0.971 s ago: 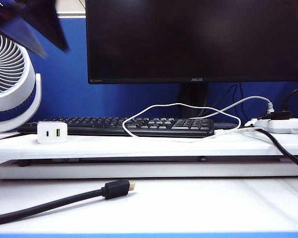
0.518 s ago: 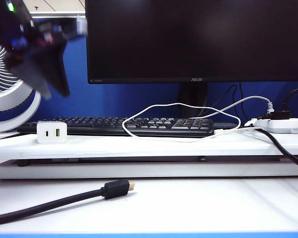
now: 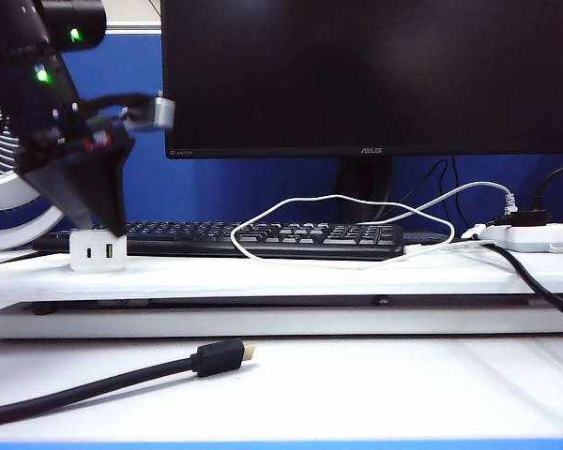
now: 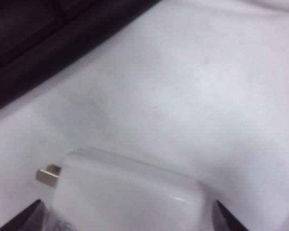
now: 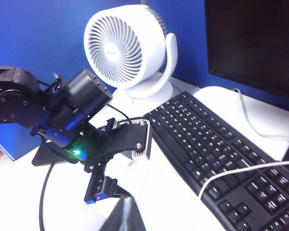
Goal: Pick up the Type-C charging cable and the charging base, insert one end of the Type-C charger into the corresponding slot on the base, and finally place the plugged-in charger back on the table.
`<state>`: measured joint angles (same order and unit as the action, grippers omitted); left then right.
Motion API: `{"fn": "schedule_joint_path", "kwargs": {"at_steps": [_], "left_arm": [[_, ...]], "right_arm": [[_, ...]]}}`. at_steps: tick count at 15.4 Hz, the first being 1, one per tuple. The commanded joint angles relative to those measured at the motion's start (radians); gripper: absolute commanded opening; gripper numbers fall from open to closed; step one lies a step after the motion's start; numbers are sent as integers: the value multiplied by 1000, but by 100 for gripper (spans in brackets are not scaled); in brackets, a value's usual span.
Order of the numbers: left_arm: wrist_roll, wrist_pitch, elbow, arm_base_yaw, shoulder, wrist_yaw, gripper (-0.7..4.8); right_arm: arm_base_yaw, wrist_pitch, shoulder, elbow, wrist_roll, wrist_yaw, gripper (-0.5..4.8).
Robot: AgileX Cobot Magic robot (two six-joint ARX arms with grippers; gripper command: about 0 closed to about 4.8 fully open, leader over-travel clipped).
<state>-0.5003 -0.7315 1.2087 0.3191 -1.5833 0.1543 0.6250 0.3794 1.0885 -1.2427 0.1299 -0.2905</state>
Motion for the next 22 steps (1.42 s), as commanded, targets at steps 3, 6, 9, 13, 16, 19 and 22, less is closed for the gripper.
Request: {"fn": "schedule_joint_path", "kwargs": {"at_steps": [3,6,9,13,16,19,22], "left_arm": [[3,-31,-1,0,-24,-2,479],[35,-31,0,0,-24,-4,281],[527,-42,0,0,-24,-4,263],[745,-90,0,0,-24,53,270],[748,-89,0,0,-24,140,420],[738,-87,0,0,-24,157,479],[607,-128,55,0,-23,162,479]], "right_arm": [[0,-12,-3,-6,-3,-1,-2],[0,-12,-3,-6,-3,-1,-2],[0,-12,-3,-6,-3,-2,-2],[0,-12,-3,-6,-3,-3,-2],[1,-12,-4,-6,-3,-5,-2],[1,-12,-4,-6,-3,-5,-2],[1,-11,-3,-6,-3,-5,-2]]}}
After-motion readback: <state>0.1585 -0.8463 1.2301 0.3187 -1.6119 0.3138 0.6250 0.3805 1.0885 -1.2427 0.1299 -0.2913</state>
